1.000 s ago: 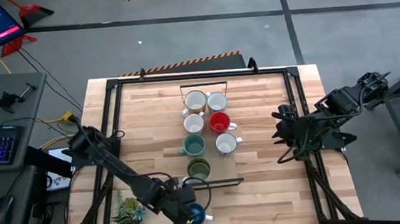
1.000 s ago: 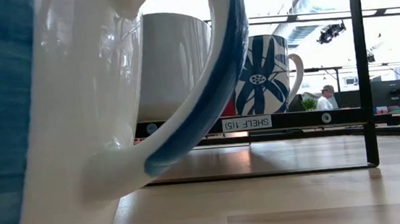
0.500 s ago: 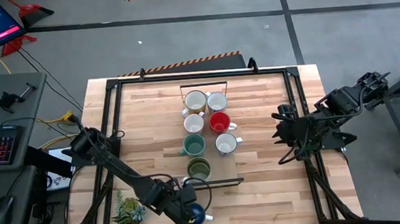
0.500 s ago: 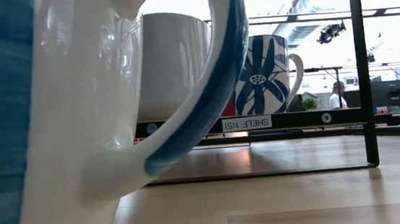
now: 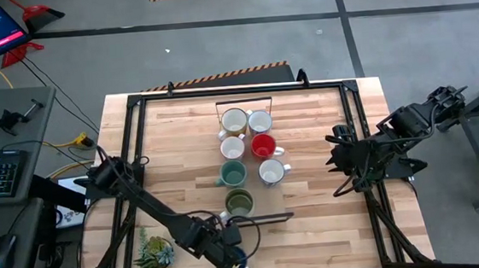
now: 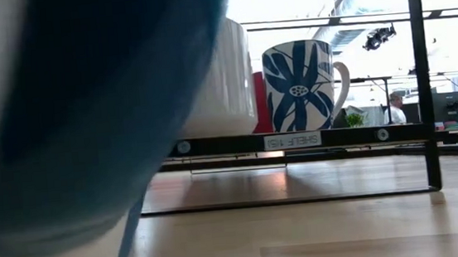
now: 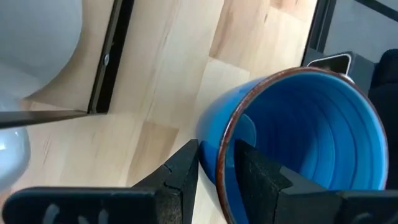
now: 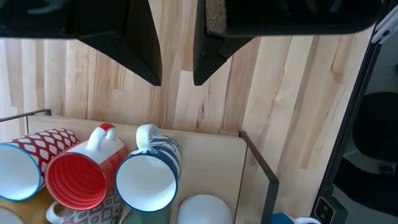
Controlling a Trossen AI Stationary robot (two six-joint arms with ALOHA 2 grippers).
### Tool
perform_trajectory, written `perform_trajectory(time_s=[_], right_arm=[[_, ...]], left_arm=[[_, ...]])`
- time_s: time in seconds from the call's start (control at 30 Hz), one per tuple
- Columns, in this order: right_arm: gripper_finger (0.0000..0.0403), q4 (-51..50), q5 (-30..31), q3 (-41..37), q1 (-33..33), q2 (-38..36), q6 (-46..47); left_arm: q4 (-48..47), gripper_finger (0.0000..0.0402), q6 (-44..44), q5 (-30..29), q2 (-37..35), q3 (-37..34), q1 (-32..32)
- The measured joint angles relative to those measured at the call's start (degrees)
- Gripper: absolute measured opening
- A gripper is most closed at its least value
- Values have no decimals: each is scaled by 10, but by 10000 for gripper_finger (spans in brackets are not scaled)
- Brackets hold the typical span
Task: Place coffee mugs
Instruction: Put the blue mug on the shelf
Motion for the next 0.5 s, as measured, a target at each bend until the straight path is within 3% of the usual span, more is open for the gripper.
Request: perform_trajectory(time_s=[0.5], right_arm=[[71,-1,0,0,0,0,-6]], left_arm=[[-13,74,9,18,0,1,5]])
